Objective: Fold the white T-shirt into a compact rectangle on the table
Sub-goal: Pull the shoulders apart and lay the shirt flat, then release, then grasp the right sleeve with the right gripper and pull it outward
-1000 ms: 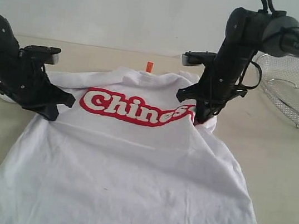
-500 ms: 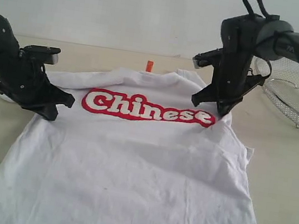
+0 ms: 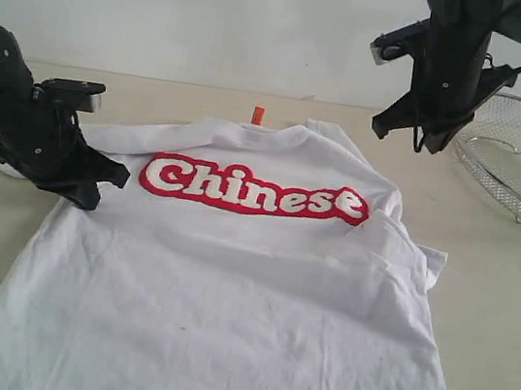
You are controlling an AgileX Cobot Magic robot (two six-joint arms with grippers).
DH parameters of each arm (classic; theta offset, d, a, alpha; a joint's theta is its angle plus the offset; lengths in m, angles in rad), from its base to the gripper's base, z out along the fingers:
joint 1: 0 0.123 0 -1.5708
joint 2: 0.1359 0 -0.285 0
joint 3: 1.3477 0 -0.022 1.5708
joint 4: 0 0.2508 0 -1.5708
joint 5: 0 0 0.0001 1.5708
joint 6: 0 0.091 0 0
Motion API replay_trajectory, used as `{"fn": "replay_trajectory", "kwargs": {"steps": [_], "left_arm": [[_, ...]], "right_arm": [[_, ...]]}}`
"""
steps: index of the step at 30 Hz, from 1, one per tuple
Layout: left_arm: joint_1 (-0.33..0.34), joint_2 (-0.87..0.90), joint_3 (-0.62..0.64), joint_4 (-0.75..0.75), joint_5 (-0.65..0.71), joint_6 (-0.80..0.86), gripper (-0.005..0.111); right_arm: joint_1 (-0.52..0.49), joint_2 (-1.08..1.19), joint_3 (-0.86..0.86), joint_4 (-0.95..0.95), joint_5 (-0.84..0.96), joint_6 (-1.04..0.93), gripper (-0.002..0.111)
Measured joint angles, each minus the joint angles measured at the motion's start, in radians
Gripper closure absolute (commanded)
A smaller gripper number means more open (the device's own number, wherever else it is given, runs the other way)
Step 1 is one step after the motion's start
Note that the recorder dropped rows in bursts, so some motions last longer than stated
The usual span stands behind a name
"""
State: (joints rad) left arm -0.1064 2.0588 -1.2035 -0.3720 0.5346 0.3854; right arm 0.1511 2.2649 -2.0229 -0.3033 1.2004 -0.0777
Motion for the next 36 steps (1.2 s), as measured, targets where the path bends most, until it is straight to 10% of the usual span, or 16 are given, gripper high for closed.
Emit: {"fn": "replay_trajectory", "kwargs": {"steps": [13, 36], "left_arm": [[0.016, -0.039, 0.004, -0.099, 0.083, 0.183, 0.102], [-0.163, 0.004, 0.006, -0.207, 0.067, 0.257, 0.102]], "right_arm": [[0.0, -0.002, 0.049, 0.222, 0.019, -0.079, 0.109], [0.0, -0.109, 0.365, 0.297, 0.019, -0.095, 0.109]]}}
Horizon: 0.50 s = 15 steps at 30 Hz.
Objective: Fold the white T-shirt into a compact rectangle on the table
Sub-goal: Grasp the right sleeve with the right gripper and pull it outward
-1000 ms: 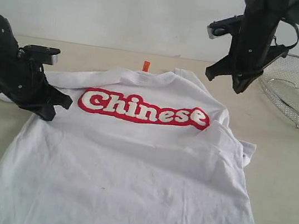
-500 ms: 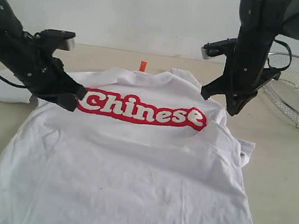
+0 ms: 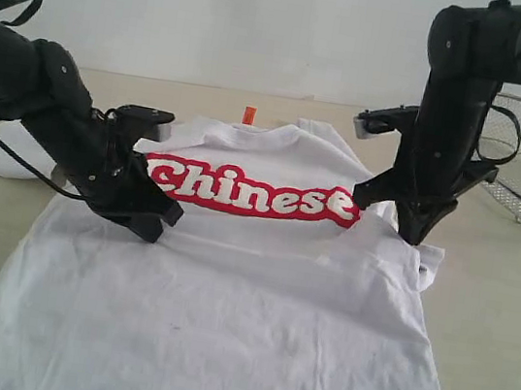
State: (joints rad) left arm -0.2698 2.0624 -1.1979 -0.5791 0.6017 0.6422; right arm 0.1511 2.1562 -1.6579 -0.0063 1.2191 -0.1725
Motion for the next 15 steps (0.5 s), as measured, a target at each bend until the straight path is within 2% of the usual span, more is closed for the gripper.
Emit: {"fn": "replay_trajectory", "kwargs": {"steps": [10, 12, 15], "left_arm": [[0.0, 0.0, 0.0, 0.006, 0.0, -0.005, 0.102], [0.0, 0.0, 0.0, 0.008, 0.0, -0.005, 0.102], [0.0, 0.0, 0.0, 0.008, 0.0, -0.005, 0.102]], "right_arm": [[0.0, 0.07, 0.039, 0.001, -0.059, -0.006, 0.109], [0.0, 0.082, 0.035, -0.034, -0.057, 0.032, 0.109], [0.01, 0.097, 0.026, -0.186, -0.05, 0.135, 0.109]]}}
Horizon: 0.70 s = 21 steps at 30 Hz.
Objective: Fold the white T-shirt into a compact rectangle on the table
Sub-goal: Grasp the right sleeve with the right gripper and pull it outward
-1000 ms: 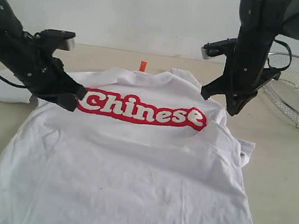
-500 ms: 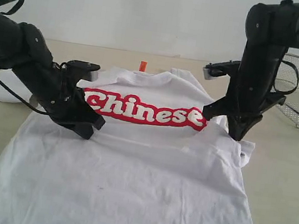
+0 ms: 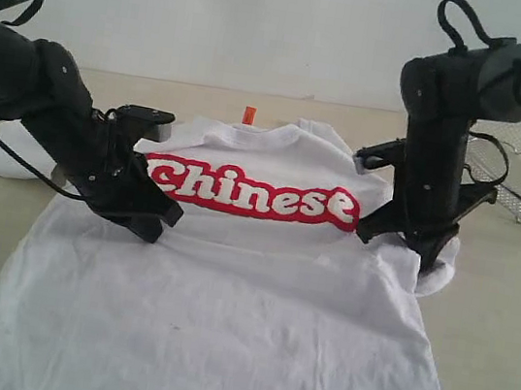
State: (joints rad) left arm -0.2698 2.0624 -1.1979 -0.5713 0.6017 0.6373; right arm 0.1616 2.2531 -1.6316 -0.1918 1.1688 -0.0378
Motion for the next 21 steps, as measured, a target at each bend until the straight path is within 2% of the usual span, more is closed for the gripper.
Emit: {"fn": "replay_trajectory", "kwargs": {"steps": [7, 15, 21], "left_arm": [[0.0, 0.0, 0.0, 0.0, 0.0, 0.0, 0.102], [0.0, 0.0, 0.0, 0.002, 0.0, -0.002, 0.102], [0.0, 0.0, 0.0, 0.002, 0.0, -0.003, 0.102]], "right_arm": [[-0.151, 0.008, 0.0, -0.089, -0.035, 0.083, 0.109], [-0.168, -0.014, 0.009, -0.121, -0.084, 0.107, 0.109], [-0.172, -0.098, 0.014, -0.027, -0.029, 0.029, 0.109]]}}
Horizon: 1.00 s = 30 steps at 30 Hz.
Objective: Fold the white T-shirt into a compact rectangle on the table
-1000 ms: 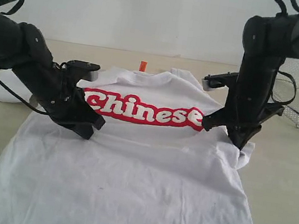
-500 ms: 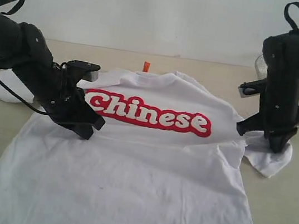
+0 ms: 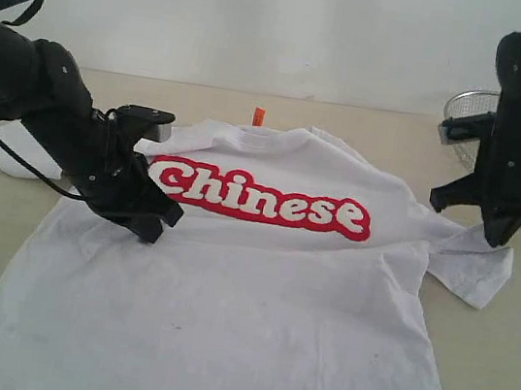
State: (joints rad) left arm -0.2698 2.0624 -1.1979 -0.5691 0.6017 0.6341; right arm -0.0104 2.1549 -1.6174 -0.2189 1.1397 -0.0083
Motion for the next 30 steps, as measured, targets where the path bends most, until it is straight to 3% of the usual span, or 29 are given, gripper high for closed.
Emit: {"fn": "replay_trajectory", "kwargs": {"steps": [7, 15, 20, 24, 28, 30], "left_arm": [[0.0, 0.0, 0.0, 0.0, 0.0, 0.0, 0.102], [-0.002, 0.0, 0.0, 0.012, 0.0, 0.0, 0.102], [-0.003, 0.0, 0.0, 0.016, -0.003, 0.0, 0.102], [-0.005, 0.0, 0.0, 0.016, -0.003, 0.0, 0.102], [-0.005, 0.0, 0.0, 0.016, -0.003, 0.0, 0.102], [-0.005, 0.0, 0.0, 0.016, -0.005, 0.0, 0.102]], "right_arm": [[-0.039, -0.162, 0.001, 0.342, 0.031, -0.256, 0.109], [-0.24, -0.181, 0.082, 0.893, 0.077, -0.623, 0.109], [-0.344, -0.181, 0.192, 0.957, 0.075, -0.665, 0.107], [-0.361, -0.181, 0.247, 0.955, 0.022, -0.614, 0.09], [-0.361, -0.181, 0.265, 0.952, -0.058, -0.56, 0.058], [-0.361, -0.181, 0.265, 0.948, -0.082, -0.515, 0.05]]}}
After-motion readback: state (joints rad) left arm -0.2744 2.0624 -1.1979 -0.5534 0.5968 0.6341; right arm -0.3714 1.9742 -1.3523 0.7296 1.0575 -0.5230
